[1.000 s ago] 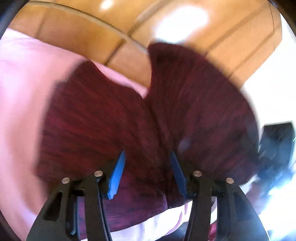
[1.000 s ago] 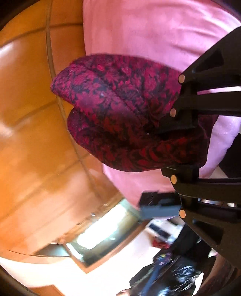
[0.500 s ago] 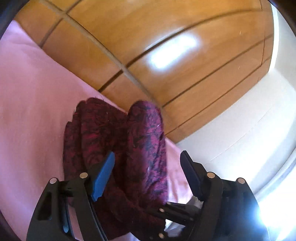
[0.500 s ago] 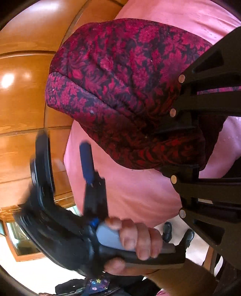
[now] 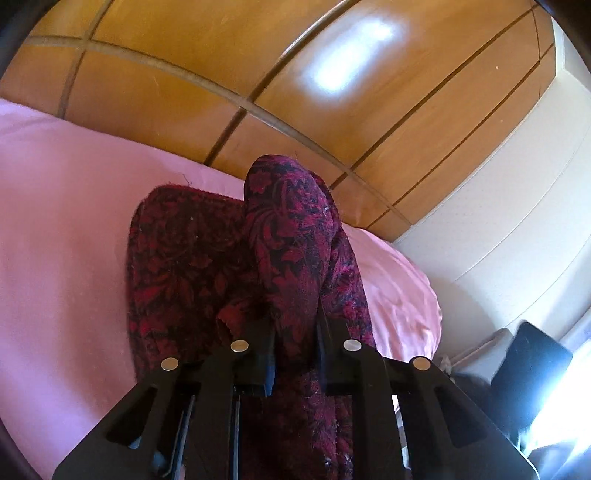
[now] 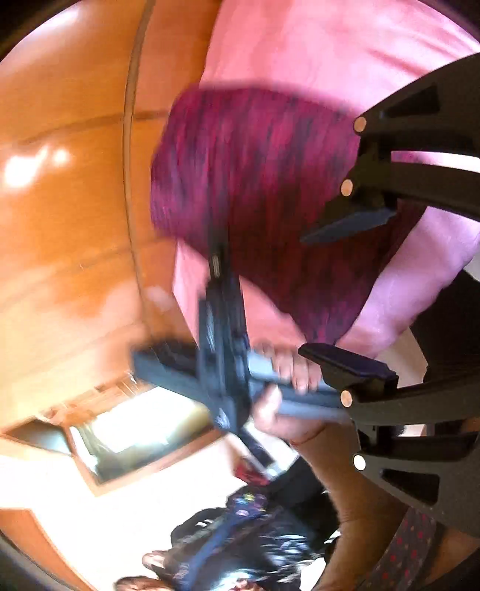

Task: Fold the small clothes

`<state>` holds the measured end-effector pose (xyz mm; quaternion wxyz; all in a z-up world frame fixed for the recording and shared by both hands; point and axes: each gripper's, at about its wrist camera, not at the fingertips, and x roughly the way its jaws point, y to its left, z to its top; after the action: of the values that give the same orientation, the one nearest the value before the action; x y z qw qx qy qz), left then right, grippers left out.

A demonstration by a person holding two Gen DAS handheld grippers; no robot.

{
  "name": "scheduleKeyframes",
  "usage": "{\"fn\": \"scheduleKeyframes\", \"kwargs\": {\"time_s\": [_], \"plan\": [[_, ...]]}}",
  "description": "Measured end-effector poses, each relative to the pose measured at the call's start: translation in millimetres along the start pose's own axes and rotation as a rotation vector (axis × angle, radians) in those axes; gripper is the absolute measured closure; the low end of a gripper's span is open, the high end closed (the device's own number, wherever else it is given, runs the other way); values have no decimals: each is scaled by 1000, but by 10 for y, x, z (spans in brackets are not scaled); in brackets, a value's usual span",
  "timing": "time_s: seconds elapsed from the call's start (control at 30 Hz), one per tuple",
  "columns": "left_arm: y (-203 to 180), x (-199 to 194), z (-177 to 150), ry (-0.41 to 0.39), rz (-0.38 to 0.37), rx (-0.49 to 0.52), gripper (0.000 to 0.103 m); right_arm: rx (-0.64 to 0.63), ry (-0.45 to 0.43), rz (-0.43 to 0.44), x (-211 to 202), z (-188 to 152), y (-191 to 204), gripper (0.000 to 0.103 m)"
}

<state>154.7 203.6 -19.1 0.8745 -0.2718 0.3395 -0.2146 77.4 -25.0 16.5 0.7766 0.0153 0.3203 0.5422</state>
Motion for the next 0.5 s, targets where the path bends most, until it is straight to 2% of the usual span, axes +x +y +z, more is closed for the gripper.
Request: {"fn": "scheduleKeyframes", "kwargs": {"time_s": [0.07, 0.13, 0.2, 0.23, 0.27, 0.33, 0.43, 0.5], "plan": [[27, -120, -35, -6, 22, -9, 87, 17, 4, -104, -34, -67, -198, 53], [125, -174, -80, -5, 80, -18, 87, 49, 30, -156, 95, -108, -409, 56], [251, -160, -143, 6, 184, -31, 87, 55, 53, -172, 287, -168, -530, 58], [320, -109, -179, 18, 257, -21, 83, 33, 56, -192, 383, -173, -507, 58], [375, -76, -225, 26, 300, -28, 81, 10, 60, -212, 455, -164, -421, 58], [523, -24, -326, 27, 326, -68, 78, -33, 64, -261, 622, -230, -345, 57], [499, -77, -362, -1, 341, -72, 78, -127, 87, -331, 694, -234, -212, 54], [425, -70, -376, -11, 371, -44, 78, -123, 111, -286, 614, -169, -199, 52]]}}
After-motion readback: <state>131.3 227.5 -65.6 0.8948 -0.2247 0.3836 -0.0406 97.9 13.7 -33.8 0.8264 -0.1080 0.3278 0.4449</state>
